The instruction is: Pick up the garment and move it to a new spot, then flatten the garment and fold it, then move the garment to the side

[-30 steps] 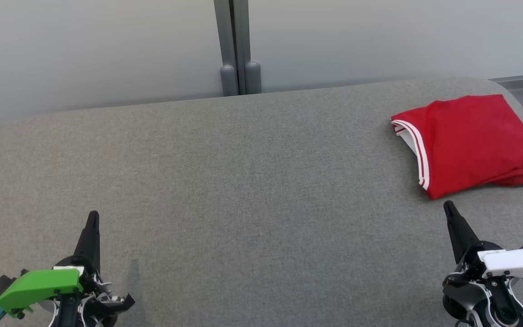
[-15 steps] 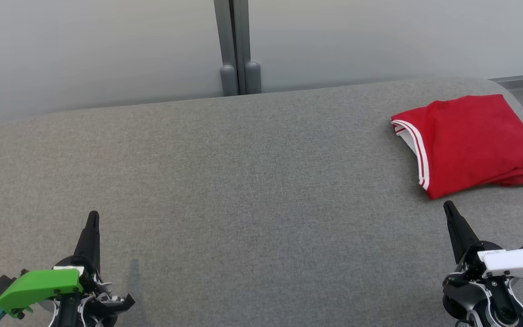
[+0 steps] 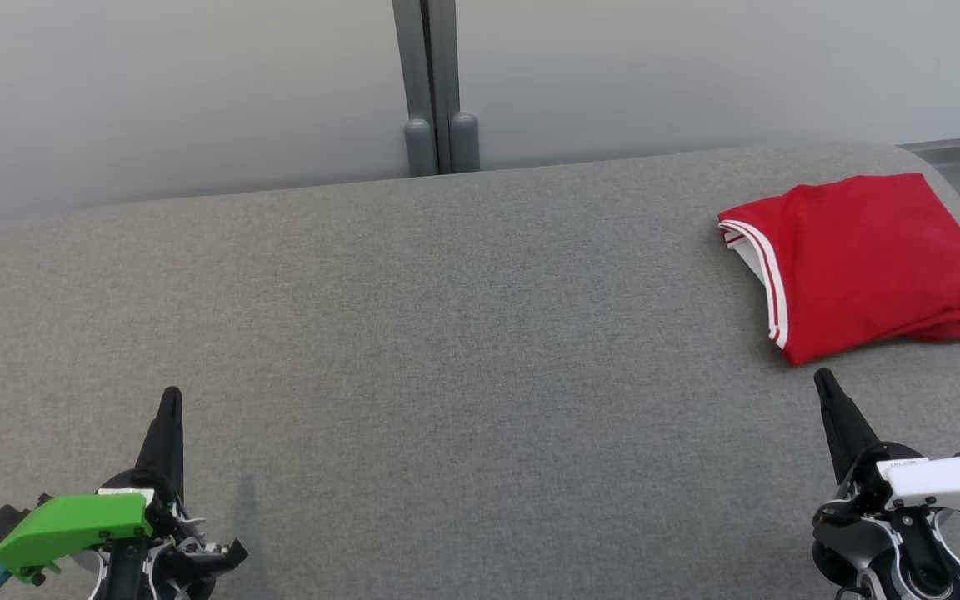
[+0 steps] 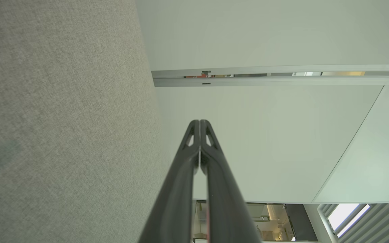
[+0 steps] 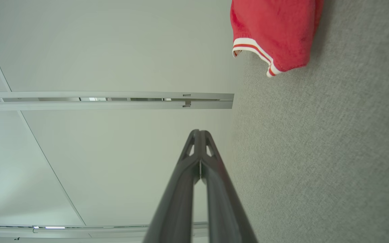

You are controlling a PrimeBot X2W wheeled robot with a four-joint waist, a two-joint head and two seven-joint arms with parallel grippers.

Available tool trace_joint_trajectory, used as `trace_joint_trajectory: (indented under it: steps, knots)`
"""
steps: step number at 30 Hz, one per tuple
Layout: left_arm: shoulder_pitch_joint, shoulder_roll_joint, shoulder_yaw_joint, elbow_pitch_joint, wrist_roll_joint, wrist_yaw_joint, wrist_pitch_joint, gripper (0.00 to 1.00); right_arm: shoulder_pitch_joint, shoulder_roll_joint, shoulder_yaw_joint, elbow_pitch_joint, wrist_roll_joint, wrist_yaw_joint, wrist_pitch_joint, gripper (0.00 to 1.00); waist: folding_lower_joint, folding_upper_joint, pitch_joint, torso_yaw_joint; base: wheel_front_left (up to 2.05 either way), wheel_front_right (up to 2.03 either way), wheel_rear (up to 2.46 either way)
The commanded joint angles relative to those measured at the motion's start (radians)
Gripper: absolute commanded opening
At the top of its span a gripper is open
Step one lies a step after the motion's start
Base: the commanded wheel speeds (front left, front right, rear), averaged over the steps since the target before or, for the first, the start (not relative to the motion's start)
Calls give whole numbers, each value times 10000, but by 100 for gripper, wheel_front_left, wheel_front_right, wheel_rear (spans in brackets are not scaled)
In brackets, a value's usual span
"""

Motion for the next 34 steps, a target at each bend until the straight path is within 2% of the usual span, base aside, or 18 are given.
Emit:
trace_joint_trajectory:
  steps: [1,34]
  knots:
    - [-113,55,26,-20,-34,-45,32,0,-85,-56,-21,-40,31,0,26,0,0,0,0,0,0,0,0]
    - [-112,55,25,-20,-35,-44,31,0,-84,-56,-20,-38,32,0,25,0,0,0,0,0,0,0,0]
